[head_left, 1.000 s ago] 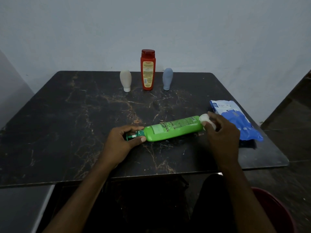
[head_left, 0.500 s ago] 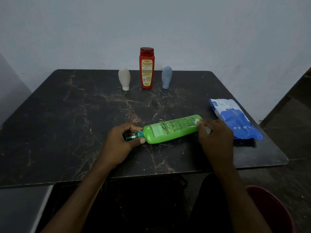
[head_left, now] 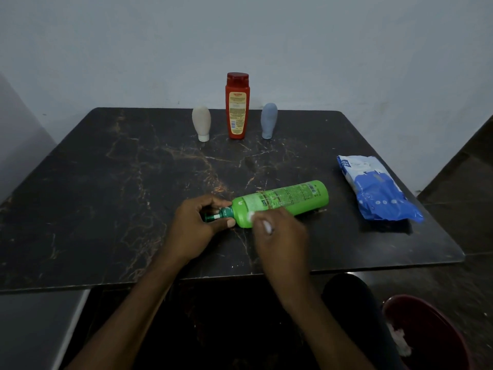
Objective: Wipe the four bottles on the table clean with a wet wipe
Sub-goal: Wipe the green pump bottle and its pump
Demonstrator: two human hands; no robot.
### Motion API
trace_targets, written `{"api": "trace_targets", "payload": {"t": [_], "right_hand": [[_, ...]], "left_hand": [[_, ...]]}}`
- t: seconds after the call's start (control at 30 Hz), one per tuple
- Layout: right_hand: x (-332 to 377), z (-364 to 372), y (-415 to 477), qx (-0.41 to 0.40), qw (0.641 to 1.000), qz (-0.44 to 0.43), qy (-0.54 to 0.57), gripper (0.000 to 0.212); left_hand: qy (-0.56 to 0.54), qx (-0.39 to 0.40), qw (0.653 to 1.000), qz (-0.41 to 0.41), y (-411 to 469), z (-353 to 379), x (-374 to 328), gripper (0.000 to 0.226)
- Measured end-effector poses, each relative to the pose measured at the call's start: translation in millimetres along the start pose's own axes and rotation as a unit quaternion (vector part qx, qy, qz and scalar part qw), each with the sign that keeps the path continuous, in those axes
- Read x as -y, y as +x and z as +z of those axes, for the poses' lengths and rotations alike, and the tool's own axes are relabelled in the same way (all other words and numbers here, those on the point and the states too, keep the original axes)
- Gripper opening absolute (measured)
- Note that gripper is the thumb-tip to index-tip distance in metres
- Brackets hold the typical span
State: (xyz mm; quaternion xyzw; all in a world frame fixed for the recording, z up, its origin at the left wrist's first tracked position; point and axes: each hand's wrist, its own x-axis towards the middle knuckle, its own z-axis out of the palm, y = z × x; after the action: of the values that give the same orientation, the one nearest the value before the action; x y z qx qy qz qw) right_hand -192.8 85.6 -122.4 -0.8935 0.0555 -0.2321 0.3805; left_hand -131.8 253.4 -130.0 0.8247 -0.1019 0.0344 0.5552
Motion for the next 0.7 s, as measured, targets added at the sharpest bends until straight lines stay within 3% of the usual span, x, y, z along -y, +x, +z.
{"api": "trace_targets", "payload": {"t": [0.1,0.27,0.47,0.7], "right_hand": [[11,20,-12,0.007,0.997,-0.071,-0.012,0.006],[0,17,-11,0.000,0.997,-0.079,0.002,0.008],[-52,-28,21,-0.046,0.997,0.026,0.049,0.016],[-91,-68,52,-0.122,0.987,0.093,0.043,0.003]], "left_hand": [[-0.015,0.002,1.000,0.009,0,0,0,0.034],[-0.013,0.004,1.000,0.015,0,0,1,0.035],[0.000,0.010,1.000,0.009,2,-1,5,0.036],[0.005,0.018,1.000,0.012,0,0,1,0.035]]}}
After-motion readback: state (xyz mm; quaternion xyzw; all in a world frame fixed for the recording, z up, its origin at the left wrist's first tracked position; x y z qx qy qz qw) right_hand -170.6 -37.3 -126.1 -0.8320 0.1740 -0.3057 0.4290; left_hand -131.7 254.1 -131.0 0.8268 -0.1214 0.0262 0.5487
